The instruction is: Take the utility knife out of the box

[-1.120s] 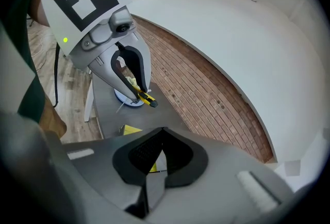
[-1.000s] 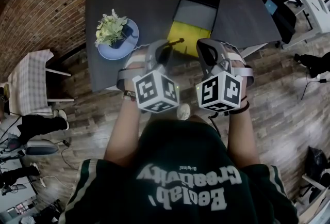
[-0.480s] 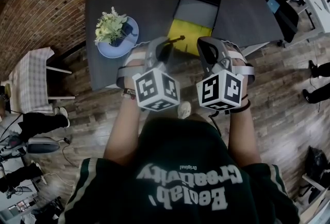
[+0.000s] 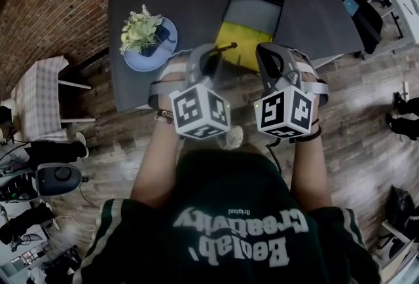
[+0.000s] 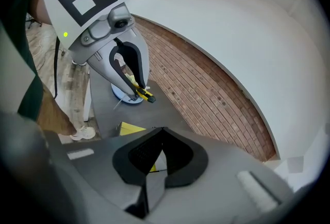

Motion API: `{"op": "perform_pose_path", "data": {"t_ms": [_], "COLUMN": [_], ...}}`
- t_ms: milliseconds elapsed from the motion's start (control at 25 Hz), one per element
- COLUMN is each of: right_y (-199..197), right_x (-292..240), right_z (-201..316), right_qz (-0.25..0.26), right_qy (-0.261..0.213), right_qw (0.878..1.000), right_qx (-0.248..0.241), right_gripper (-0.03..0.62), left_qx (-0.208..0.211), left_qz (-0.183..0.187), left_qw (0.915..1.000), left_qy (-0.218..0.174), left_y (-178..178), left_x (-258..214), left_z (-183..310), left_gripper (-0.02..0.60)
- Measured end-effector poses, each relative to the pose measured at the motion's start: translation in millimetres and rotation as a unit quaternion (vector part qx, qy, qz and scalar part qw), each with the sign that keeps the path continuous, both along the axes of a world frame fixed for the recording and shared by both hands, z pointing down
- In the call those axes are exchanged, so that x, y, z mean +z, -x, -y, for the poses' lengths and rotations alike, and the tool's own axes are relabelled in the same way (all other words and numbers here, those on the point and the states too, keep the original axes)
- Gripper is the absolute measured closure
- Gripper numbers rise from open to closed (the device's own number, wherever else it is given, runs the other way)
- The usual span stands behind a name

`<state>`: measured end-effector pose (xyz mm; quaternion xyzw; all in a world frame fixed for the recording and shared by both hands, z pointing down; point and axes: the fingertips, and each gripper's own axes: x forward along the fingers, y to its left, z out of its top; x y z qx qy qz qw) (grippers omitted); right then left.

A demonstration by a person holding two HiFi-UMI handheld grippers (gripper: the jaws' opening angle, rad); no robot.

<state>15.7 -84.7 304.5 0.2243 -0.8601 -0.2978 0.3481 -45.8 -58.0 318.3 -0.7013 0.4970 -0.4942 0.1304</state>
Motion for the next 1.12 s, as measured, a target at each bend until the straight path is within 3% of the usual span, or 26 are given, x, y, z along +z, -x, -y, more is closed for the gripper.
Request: {"op": "perform_pose_path", "data": {"t_ms": [640, 1120], "right_y": [22, 26], "right_x": [15, 48], "right_z": [54, 90], "right_qz": [-0.016, -0.023], "right_qy": [0.015, 0.057], "right_qw": [0.999, 0.994], "right_qx": [0.045, 0.087], "right_gripper": [0.588, 0.588], "left_qx": [0.061, 0.106], "left_qz": [-0.006, -0.016], "left_qw": [0.9979, 0.9917], "left_qy": [0.019, 0.071], "left_y": [20, 25], "left_x": [16, 59], "left_z": [65, 105], "left_gripper": [0.517, 0.517]}}
